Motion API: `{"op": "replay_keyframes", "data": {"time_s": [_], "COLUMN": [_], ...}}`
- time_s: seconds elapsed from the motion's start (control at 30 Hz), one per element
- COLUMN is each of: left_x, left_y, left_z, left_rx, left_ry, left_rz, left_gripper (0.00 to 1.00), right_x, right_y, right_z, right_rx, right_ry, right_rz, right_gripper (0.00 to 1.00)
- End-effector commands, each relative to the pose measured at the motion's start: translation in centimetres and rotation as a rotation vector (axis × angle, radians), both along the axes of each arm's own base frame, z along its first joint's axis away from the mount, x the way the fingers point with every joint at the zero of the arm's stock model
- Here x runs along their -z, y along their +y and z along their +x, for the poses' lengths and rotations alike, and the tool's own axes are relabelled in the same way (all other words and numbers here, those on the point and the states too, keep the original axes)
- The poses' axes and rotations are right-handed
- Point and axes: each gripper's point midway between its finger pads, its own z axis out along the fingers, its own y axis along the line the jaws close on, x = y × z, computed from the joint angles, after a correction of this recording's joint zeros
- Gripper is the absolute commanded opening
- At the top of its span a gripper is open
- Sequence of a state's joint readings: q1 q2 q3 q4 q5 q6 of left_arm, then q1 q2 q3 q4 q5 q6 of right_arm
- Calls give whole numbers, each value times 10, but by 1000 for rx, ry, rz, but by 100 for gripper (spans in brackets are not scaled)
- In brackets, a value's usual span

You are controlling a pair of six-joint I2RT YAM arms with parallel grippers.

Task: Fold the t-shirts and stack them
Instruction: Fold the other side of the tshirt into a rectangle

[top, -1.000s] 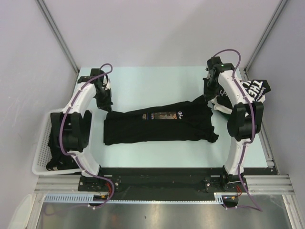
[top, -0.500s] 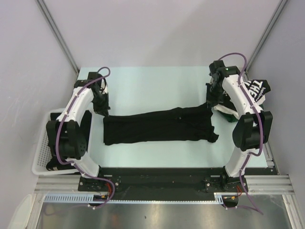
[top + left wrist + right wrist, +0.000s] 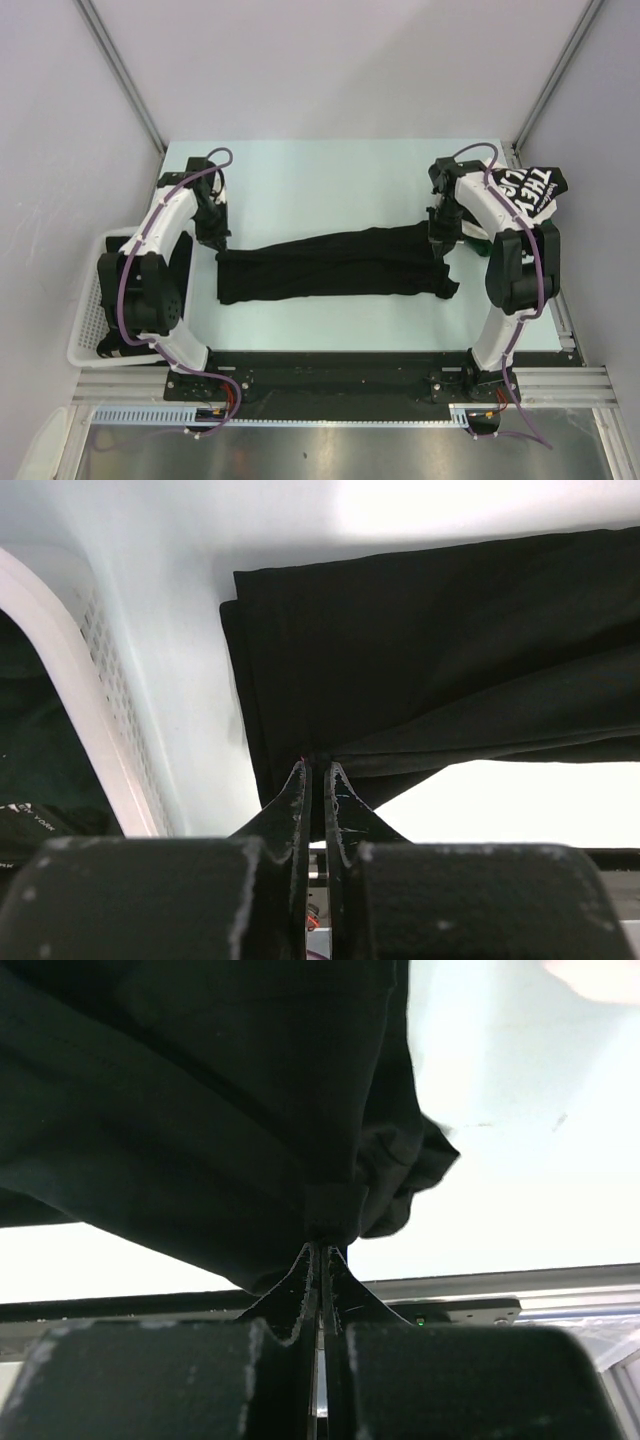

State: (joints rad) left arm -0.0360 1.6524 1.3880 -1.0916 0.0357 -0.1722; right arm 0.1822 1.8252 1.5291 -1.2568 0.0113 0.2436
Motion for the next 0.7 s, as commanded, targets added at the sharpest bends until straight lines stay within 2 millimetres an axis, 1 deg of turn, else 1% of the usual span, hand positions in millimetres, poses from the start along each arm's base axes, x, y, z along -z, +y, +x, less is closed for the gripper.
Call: {"op": "replay_keyframes", "data": {"time_s": [0.0,0.1,0.23,0.27,0.3,0.5,0.63,0.67], "left_x": [-6,-4,0,2,4,16,25,27], "left_y": [9,10,11,11,17,17,16,16], "left_z": [-3,1,6,7,7,7,4,3], "left_rx": [1,-4,-8,-9,-14,-16,-12,-11], "left_ry": [-12,-9,-6,-3,6,30,58,64], "left_rz": [36,36,37,36,65,70,65,64], "left_gripper": [7,7,6,6,6,7,12,14], "right_x": [22,35,46,48,49,58,61,62], "right_y": [8,10,14,14,14,13,11,10], "right_z": [-9,-11,-13,-13,-14,-15,-18,-18], "right_rx": [-5,-12,-17,-21,-21,-39,-44,-43], "right_ry": [81,110,140,145,149,177,191,194], "right_rz": [27,30,39,40,39,33,15,7], "right_gripper": [0,0,0,0,0,0,0,1]}}
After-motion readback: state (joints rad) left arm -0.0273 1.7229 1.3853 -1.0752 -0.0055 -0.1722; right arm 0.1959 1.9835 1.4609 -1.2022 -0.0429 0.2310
